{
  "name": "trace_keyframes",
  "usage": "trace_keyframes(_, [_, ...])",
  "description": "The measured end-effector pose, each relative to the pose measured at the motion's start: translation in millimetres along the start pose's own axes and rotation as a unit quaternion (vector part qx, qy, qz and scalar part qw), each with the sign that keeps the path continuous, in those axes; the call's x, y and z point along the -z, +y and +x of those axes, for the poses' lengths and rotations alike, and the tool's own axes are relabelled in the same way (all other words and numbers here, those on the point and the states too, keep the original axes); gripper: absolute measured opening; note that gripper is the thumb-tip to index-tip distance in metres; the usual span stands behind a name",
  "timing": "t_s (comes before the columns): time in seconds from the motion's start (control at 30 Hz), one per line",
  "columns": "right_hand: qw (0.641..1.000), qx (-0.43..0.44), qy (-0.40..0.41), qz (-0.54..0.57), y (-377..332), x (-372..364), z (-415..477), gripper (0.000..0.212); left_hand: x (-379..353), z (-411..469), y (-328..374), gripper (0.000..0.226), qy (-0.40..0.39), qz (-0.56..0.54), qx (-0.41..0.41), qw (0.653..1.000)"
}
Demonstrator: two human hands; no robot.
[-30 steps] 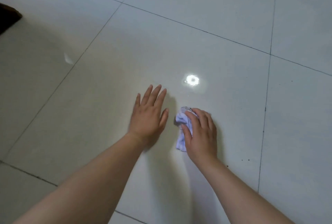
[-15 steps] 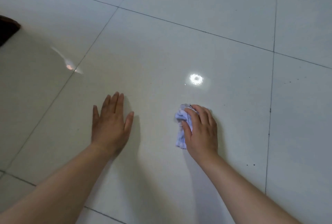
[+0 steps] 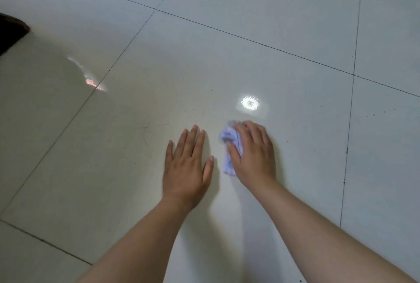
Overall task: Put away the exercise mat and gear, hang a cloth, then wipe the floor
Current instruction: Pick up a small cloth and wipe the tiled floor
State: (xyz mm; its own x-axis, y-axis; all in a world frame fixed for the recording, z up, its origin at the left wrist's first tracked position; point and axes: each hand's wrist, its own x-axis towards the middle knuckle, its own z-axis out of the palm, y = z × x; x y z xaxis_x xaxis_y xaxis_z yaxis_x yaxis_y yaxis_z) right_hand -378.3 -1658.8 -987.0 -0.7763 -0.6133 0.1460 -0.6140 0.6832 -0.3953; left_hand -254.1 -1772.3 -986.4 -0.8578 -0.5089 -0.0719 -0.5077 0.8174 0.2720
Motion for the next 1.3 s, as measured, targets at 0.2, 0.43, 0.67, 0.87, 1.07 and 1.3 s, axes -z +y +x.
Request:
trace_keyframes(0.2, [0.998,0.048,-0.026,0.008,-12.0,-3.1,28.9,0.042,1.5,0.3,-1.0,0.062,-0.006,0.010,-0.003,1.000])
trace_keyframes(0.43, [0.997,-0.059,0.043,-0.011,45.6,17.2,14.3,0.048,1.1,-0.5,-0.7,0.064,-0.004,0.019,-0.001,1.000])
trace_keyframes(0.67, [0.995,0.093,-0.023,0.009,24.0,21.8,-22.4,0.038,1.9,0.9,-0.8,0.069,-0.028,0.020,-0.010,0.999])
trace_keyframes(0.87, [0.999,0.041,-0.016,0.014,69.3,45.0,-53.1,0.037,15.0,5.7,0.5,0.063,-0.067,-0.004,-0.009,0.998])
trace_keyframes(1.07, [0.999,0.027,-0.014,0.041,4.5,20.9,-63.3,0.040,31.5,-20.2,-17.3,0.065,-0.077,-0.014,-0.001,0.997])
trace_keyframes(1.3, [0.995,0.082,-0.043,0.034,-17.3,18.3,-77.9,0.039,42.2,-102.6,-63.4,0.062,-0.041,-0.017,0.068,0.997])
